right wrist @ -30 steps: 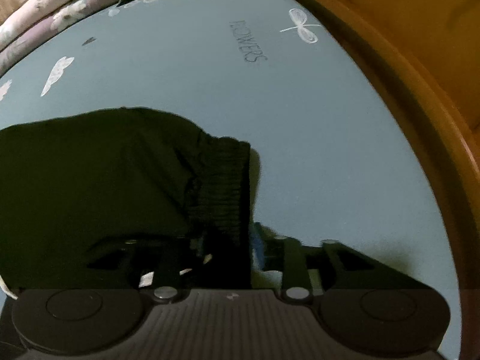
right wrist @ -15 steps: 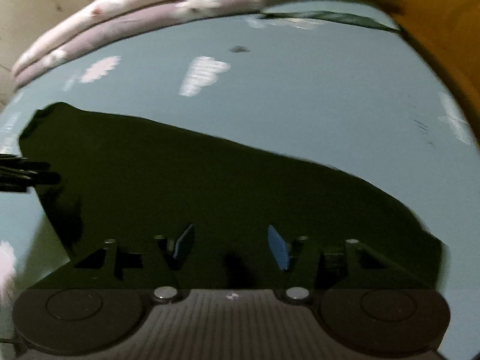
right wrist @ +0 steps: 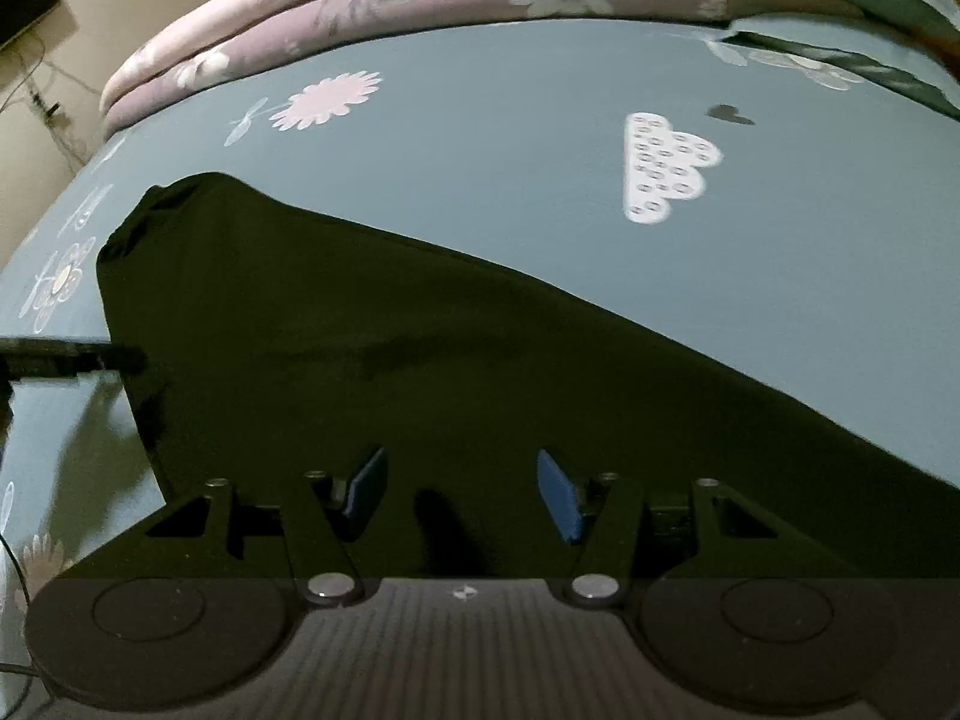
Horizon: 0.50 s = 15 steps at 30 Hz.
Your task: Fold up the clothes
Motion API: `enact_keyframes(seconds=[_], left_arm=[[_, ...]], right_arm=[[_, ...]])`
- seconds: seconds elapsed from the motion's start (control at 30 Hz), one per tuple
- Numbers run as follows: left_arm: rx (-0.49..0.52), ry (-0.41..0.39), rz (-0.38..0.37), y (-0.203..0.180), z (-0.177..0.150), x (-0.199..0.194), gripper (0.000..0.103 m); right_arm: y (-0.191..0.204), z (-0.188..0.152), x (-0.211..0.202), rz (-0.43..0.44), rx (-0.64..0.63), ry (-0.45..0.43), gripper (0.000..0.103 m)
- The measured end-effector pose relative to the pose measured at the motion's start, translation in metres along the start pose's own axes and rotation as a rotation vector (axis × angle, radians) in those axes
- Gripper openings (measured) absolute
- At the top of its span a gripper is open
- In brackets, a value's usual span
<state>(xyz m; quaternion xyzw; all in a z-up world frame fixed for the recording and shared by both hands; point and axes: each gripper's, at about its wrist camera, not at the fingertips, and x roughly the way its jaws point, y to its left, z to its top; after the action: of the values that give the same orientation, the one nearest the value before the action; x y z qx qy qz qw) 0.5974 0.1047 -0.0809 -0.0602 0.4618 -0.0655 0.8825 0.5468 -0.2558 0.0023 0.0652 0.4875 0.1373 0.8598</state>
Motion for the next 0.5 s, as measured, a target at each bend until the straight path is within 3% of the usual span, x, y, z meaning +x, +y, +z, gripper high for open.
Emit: enact_keyframes(seconds=[0.07,0.17,0.23,0.33,0.4,0.43,0.5], left_arm=[[-0.071,-0.054,0.108,0.024,0.015,0.004,0.059],[-0.237,-0.101,0.194,0.067,0.035,0.015,0.059],[-0.313,-0.092,0.23,0.09,0.044,0.026,0.059],[-0.376,-0.098,0.216,0.108,0.048,0.038,0.056],[-0.369,-0.119,0.201,0.108,0.051,0.04,0.044],[-0.363,-0.116,0.181,0.108,0.054,0.042,0.024],[-0.361,-0.109,0.19,0.103,0.057,0.041,0.02]], right_arm=[[0.006,0.009,0.005,0.004,-0.005,-0.004,0.061],[0.019,0.017,0.006,0.019,-0.029,-0.022,0.061],[0.028,0.022,0.007,0.026,-0.045,-0.03,0.061],[0.038,0.025,0.009,0.033,-0.069,-0.034,0.061],[0.043,0.027,0.012,0.035,-0.084,-0.035,0.061],[0.045,0.027,0.014,0.034,-0.089,-0.031,0.061],[0.047,0.028,0.017,0.026,-0.099,-0.028,0.061]])
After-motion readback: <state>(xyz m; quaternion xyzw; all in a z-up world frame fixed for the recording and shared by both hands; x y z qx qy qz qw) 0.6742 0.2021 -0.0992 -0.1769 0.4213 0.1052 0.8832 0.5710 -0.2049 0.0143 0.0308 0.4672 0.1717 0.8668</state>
